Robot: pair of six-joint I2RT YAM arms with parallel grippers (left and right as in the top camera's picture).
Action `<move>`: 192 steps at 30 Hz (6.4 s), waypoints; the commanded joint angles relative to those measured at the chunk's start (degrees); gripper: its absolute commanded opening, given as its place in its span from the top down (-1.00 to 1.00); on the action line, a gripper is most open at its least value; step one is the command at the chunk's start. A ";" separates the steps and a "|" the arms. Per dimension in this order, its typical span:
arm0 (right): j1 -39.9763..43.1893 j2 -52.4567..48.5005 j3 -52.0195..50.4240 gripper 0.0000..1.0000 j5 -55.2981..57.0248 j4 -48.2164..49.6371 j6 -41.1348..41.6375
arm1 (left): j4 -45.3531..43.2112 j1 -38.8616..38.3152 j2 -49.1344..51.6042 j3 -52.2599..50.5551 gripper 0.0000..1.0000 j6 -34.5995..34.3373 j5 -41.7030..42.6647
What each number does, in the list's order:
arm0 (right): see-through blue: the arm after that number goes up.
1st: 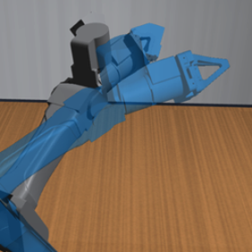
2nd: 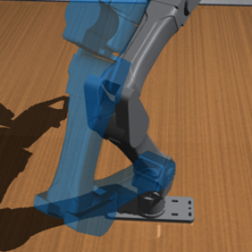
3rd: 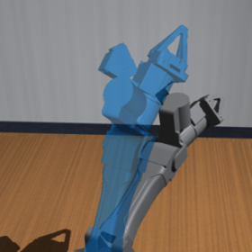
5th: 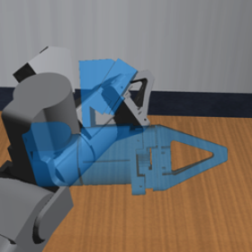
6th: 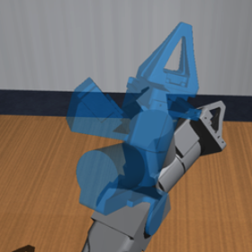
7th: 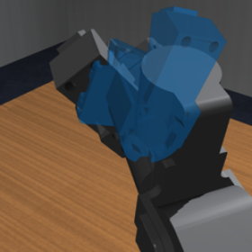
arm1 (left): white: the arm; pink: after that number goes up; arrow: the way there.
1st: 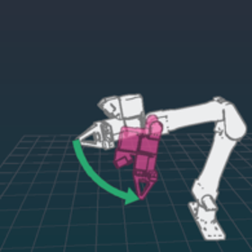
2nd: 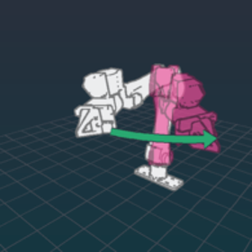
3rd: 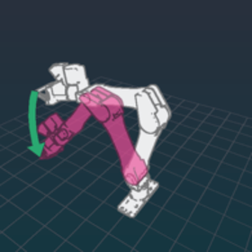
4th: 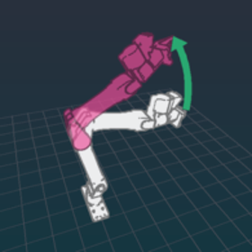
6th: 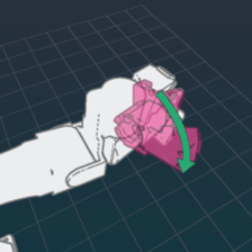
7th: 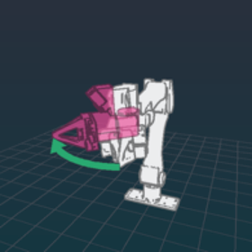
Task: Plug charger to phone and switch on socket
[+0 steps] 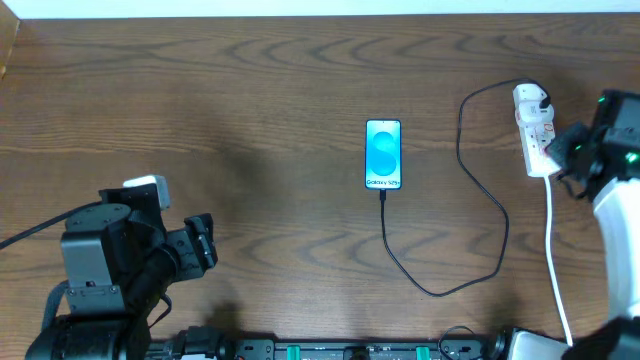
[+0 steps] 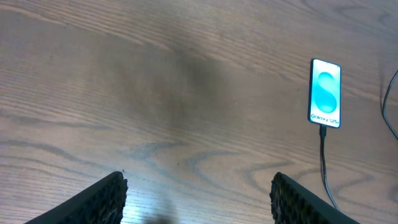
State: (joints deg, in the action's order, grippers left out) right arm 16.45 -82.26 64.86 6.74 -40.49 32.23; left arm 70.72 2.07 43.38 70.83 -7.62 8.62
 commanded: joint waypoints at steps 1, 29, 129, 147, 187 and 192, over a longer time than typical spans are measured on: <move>1.88 -5.44 5.97 0.98 -1.14 -2.34 -1.44 | 0.22 0.15 -1.49 0.24 -0.48 0.52 -0.57; 2.64 -40.54 34.18 0.98 -1.38 -11.04 -7.67 | 6.75 0.11 -22.99 0.24 -0.48 0.52 -0.55; 2.16 -34.45 27.10 0.98 4.31 -8.94 -7.52 | 17.14 -1.57 -31.56 0.24 -0.49 0.52 -0.55; 4.46 -9.94 27.10 0.98 -7.04 0.22 -6.91 | 17.16 -1.55 -36.83 0.24 -0.49 0.50 -0.55; -2.97 10.80 27.06 0.89 -25.75 3.82 -6.60 | 19.52 -1.44 -43.21 0.92 -0.50 0.31 -0.33; -3.06 11.28 27.06 0.86 -25.70 3.85 -6.60 | 19.52 -1.44 -43.21 0.92 -0.49 0.31 -0.33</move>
State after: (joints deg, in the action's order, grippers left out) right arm 13.74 -72.23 91.77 -18.52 -36.60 25.23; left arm 90.17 0.69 0.47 71.33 -7.62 8.62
